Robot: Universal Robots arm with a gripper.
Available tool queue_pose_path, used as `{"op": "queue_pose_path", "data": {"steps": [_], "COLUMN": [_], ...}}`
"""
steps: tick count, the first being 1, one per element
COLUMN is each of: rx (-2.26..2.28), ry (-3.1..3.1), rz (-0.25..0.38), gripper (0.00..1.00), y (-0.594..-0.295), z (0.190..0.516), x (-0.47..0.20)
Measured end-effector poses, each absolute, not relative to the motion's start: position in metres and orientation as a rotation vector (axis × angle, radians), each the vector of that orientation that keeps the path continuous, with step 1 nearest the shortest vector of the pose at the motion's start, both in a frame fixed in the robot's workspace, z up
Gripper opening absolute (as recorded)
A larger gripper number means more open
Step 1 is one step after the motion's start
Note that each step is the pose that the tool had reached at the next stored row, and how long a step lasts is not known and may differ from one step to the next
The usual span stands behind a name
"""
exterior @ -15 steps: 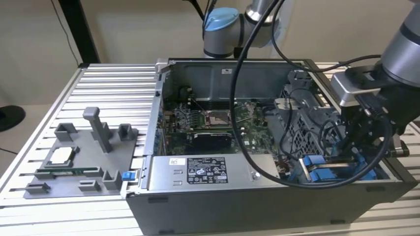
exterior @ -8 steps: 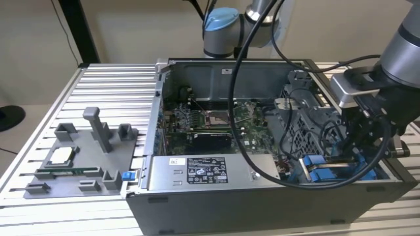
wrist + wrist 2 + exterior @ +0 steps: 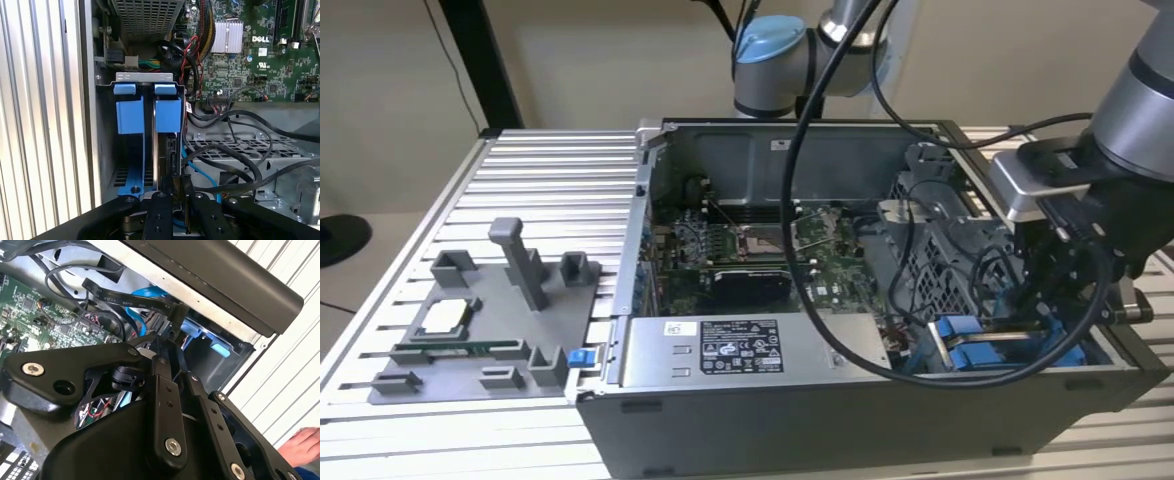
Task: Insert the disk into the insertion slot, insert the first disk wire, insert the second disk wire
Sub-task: 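Insert the first disk wire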
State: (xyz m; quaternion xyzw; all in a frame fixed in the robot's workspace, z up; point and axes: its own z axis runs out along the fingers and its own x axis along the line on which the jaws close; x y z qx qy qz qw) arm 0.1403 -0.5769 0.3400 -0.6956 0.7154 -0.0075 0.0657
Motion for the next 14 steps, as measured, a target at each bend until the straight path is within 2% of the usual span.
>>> {"op": "queue_pose_path", "data": {"steps": [14], "rx": [-2.057], "ry": [2.196], "rz": [-0.033], "gripper": [0.00], "y": [-0.5763], "z": [0.3310], "x": [0.1402]}}
